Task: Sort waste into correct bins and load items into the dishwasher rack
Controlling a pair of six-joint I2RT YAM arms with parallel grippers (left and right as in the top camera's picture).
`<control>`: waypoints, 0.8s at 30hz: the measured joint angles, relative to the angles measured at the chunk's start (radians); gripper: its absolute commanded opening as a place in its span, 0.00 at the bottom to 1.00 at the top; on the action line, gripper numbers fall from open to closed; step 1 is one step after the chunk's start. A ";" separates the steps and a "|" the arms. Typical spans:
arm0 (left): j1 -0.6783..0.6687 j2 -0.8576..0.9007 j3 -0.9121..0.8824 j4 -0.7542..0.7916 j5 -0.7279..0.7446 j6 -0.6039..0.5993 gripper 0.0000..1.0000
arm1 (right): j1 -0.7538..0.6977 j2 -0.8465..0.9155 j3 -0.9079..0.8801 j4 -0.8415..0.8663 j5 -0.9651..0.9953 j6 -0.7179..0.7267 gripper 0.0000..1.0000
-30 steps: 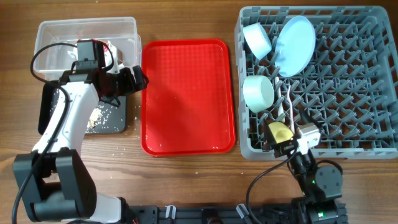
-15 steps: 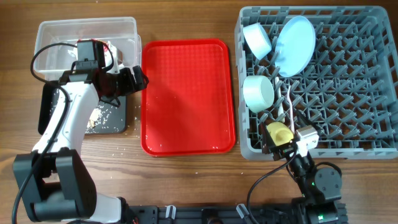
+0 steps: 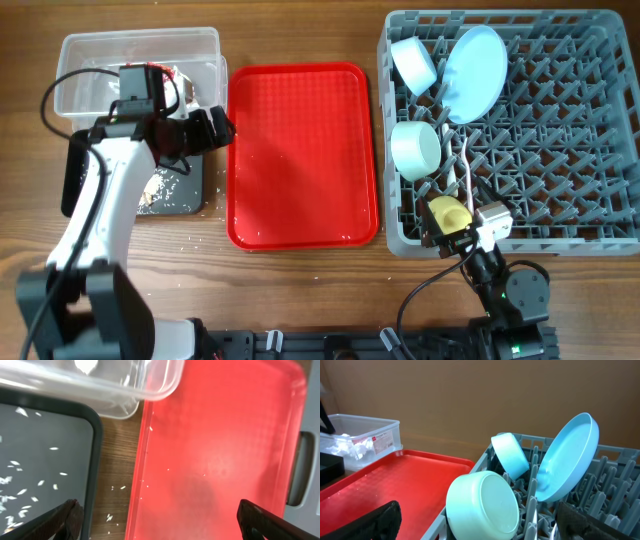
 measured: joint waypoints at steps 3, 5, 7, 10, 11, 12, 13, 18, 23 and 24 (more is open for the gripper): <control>-0.010 -0.172 -0.031 0.058 -0.026 0.002 1.00 | 0.000 0.000 0.000 0.000 0.000 0.000 1.00; -0.016 -0.330 -0.119 0.194 -0.033 0.005 1.00 | 0.000 0.000 0.000 0.000 0.000 0.000 1.00; -0.017 -0.523 -0.246 0.356 -0.033 0.006 1.00 | 0.000 0.001 0.000 -0.002 -0.001 0.000 1.00; -0.017 -0.774 -0.463 0.567 -0.032 0.005 1.00 | 0.000 0.001 0.000 -0.002 -0.003 0.000 1.00; -0.017 -0.857 -0.554 0.628 -0.033 0.006 1.00 | 0.000 0.001 0.000 -0.002 -0.004 0.000 1.00; -0.017 -0.922 -0.627 0.669 -0.034 0.005 1.00 | 0.000 0.001 0.000 -0.002 -0.004 0.000 1.00; -0.017 -0.984 -0.701 0.701 -0.035 0.005 1.00 | 0.000 0.001 0.000 -0.002 -0.004 0.000 1.00; -0.017 -1.257 -0.922 0.737 -0.046 0.005 1.00 | 0.000 0.001 0.000 -0.002 -0.005 0.000 1.00; -0.017 -1.426 -1.027 0.739 -0.060 0.005 1.00 | 0.000 0.001 0.000 -0.002 -0.011 0.000 1.00; -0.017 -1.444 -1.040 0.743 -0.063 0.005 1.00 | 0.000 0.001 0.000 -0.002 -0.011 0.000 1.00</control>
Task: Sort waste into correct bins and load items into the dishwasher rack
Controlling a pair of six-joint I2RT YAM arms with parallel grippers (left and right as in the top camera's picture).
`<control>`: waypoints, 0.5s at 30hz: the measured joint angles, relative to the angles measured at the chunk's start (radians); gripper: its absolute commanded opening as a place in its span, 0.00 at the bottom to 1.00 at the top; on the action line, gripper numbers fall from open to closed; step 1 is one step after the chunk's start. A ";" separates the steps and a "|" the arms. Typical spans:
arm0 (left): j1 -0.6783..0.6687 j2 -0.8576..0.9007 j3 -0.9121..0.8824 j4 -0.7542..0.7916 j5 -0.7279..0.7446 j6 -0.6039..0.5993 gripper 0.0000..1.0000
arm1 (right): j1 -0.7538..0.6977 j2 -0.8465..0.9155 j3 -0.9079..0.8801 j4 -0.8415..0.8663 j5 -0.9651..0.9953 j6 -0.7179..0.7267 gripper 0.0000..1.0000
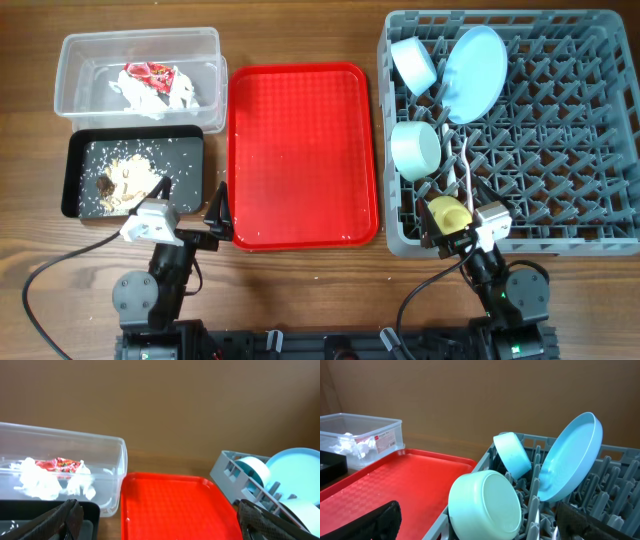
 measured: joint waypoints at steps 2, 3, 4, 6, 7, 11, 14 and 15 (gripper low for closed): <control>0.000 -0.037 -0.034 0.037 -0.008 0.000 1.00 | 0.000 0.000 0.000 0.000 0.000 0.000 1.00; 0.000 -0.059 -0.052 0.060 -0.011 0.000 1.00 | 0.000 0.000 0.000 0.000 0.000 0.000 1.00; 0.000 -0.078 -0.068 0.074 -0.014 0.000 1.00 | 0.000 0.000 0.000 0.000 0.000 0.000 1.00; 0.000 -0.108 -0.097 0.079 -0.015 0.000 1.00 | 0.000 0.000 0.000 0.000 0.000 0.000 0.99; 0.000 -0.115 -0.108 0.077 -0.015 0.000 1.00 | 0.000 0.000 0.000 0.000 0.000 0.000 1.00; 0.000 -0.119 -0.117 0.054 -0.015 0.000 1.00 | 0.000 0.000 0.000 0.000 0.000 0.000 1.00; 0.000 -0.120 -0.120 -0.055 -0.015 0.000 1.00 | 0.000 0.000 0.000 0.000 0.000 0.000 1.00; 0.000 -0.119 -0.120 -0.066 -0.015 0.000 1.00 | 0.000 0.000 0.000 0.000 0.000 0.000 1.00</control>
